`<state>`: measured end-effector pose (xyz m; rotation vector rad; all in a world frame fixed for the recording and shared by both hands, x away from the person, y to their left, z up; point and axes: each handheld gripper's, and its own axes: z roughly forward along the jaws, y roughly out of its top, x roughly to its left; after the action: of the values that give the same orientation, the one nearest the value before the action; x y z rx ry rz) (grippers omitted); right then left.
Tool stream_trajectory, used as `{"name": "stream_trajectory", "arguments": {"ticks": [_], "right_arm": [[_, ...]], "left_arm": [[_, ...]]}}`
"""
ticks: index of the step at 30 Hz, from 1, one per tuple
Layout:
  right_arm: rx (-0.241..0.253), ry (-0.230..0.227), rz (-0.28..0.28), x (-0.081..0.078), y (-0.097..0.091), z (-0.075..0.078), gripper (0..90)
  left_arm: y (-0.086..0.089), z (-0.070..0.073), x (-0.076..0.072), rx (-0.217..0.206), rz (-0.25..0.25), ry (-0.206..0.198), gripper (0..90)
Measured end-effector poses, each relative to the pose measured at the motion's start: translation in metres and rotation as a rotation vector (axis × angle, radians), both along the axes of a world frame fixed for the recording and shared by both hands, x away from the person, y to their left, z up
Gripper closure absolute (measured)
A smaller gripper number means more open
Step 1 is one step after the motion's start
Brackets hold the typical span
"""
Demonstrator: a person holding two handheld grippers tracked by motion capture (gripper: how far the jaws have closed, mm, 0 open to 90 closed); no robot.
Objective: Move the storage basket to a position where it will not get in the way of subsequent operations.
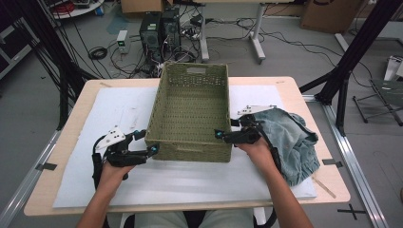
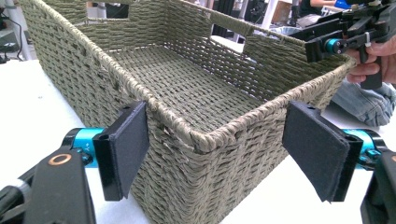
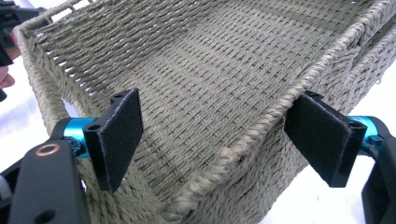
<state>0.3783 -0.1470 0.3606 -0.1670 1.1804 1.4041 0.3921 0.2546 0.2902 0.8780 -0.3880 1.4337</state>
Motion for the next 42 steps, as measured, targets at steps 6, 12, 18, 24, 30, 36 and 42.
{"name": "stream_trajectory", "arguments": {"ticks": [6,12,18,24,30,36,42], "right_arm": [[0.024,0.001,-0.002,0.0,0.01,0.011,19.6],[0.042,0.005,0.022,0.001,0.019,0.026,19.6],[0.047,0.007,0.026,0.001,0.02,0.031,20.0],[0.056,-0.011,0.051,-0.005,0.005,0.019,20.0],[0.013,-0.007,0.029,-0.001,0.001,0.003,28.3],[-0.004,0.004,0.045,0.0,0.004,0.005,27.5],[-0.012,0.01,0.038,0.0,0.009,0.009,25.4]], "left_arm": [[0.002,-0.003,-0.001,-0.004,0.012,0.004,24.1],[0.005,-0.006,-0.002,-0.006,0.018,0.006,24.1],[0.007,-0.008,-0.005,-0.038,0.039,-0.018,24.2],[0.009,-0.006,-0.007,-0.095,0.032,-0.032,22.9],[-0.001,-0.002,-0.004,-0.054,0.034,-0.013,22.9],[-0.001,-0.003,-0.004,-0.056,0.027,-0.005,21.6],[0.0,-0.004,-0.005,-0.059,0.021,0.006,22.3]]}}
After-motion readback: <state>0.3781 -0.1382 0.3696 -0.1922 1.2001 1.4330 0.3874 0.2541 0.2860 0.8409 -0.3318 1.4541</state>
